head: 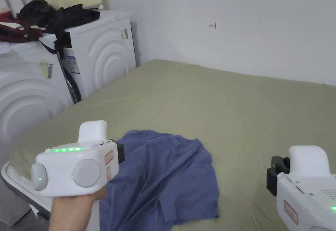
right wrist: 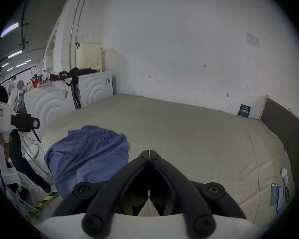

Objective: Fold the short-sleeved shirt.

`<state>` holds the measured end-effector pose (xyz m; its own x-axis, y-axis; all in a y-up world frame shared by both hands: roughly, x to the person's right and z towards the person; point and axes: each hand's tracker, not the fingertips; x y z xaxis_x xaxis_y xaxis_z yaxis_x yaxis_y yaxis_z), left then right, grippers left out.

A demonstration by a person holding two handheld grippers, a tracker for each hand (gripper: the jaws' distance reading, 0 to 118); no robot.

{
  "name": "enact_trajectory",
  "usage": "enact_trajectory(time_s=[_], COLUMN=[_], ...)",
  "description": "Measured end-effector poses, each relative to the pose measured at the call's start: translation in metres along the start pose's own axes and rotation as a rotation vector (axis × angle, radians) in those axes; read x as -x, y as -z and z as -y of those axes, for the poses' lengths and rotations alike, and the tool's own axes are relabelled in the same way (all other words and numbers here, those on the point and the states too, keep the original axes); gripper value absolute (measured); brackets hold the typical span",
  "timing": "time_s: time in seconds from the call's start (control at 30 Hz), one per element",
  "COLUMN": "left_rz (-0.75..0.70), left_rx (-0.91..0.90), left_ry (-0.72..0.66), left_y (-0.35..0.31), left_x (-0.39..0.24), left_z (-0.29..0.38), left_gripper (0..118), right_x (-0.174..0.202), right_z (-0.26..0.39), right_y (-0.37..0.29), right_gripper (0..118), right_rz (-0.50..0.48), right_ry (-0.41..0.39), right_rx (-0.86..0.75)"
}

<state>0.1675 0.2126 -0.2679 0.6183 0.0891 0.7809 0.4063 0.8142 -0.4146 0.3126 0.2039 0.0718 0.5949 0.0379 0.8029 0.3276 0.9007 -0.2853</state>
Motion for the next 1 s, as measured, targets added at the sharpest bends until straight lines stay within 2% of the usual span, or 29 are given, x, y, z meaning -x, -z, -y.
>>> enact_trajectory(time_s=[0.17, 0.2, 0.23, 0.27, 0.3, 0.33, 0.37, 0.53, 0.6, 0.67, 0.7, 0.73, 0.8, 0.83, 0.9, 1.0], left_rz=[-0.008, 0.003, 0.022, 0.033, 0.043, 0.036, 0.048, 0.04, -0.027, 0.008, 0.005, 0.025, 0.03, 0.001, 0.048, 0.038], left_rx=[0.13, 0.152, 0.18, 0.221, 0.278, 0.343, 0.274, 0.534, 0.58, 0.564, 0.581, 0.559, 0.456, 0.462, 0.504, 0.508], left_ry=[0.003, -0.028, -0.063, -0.064, -0.04, -0.026, -0.023, 0.126, 0.169, 0.134, 0.133, 0.132, 0.158, 0.136, 0.15, 0.173], left_y=[0.072, 0.084, 0.096, 0.11, 0.122, 0.137, 0.143, 0.189, 0.205, 0.203, 0.201, 0.194, 0.182, 0.177, 0.176, 0.172], left_x=[0.002, 0.004, 0.005, 0.006, 0.006, 0.003, -0.004, -0.015, -0.013, -0.011, -0.009, -0.01, -0.01, -0.008, -0.012, -0.021], left_z=[0.019, 0.022, 0.025, 0.028, 0.032, 0.037, 0.04, 0.065, 0.071, 0.07, 0.062, 0.056, 0.042, 0.04, 0.038, 0.039], left_gripper=[0, 8, 32, 89, 118, 118, 118, 118, 118, 116, 111, 95, 1, 1, 1, 1], right_x=[-0.003, -0.002, -0.002, -0.002, -0.002, -0.001, -0.001, 0.005, 0.005, 0.005, 0.004, 0.003, 0.0, -0.002, -0.006, -0.018], right_z=[0.023, 0.026, 0.03, 0.035, 0.038, 0.042, 0.045, 0.06, 0.065, 0.07, 0.072, 0.075, 0.08, 0.082, 0.087, 0.09], right_y=[0.024, 0.029, 0.033, 0.036, 0.038, 0.041, 0.043, 0.051, 0.051, 0.047, 0.043, 0.036, 0.025, 0.02, 0.008, -0.01], right_gripper=[0, 0, 0, 0, 0, 0, 0, 0, 0, 0, 0, 0, 0, 0, 0, 0], right_rz=[0.0, 0.002, 0.0, -0.012, -0.015, -0.019, -0.029, -0.05, -0.062, -0.091, -0.101, -0.127, -0.13, -0.128, -0.113, -0.08], right_ry=[-0.009, -0.012, -0.01, -0.006, -0.002, 0.001, 0.002, -0.025, -0.02, -0.023, -0.02, -0.014, -0.011, -0.014, -0.032, -0.033], right_rx=[0.062, 0.08, 0.092, 0.105, 0.121, 0.134, 0.147, 0.193, 0.201, 0.21, 0.219, 0.223, 0.227, 0.232, 0.232, 0.225])
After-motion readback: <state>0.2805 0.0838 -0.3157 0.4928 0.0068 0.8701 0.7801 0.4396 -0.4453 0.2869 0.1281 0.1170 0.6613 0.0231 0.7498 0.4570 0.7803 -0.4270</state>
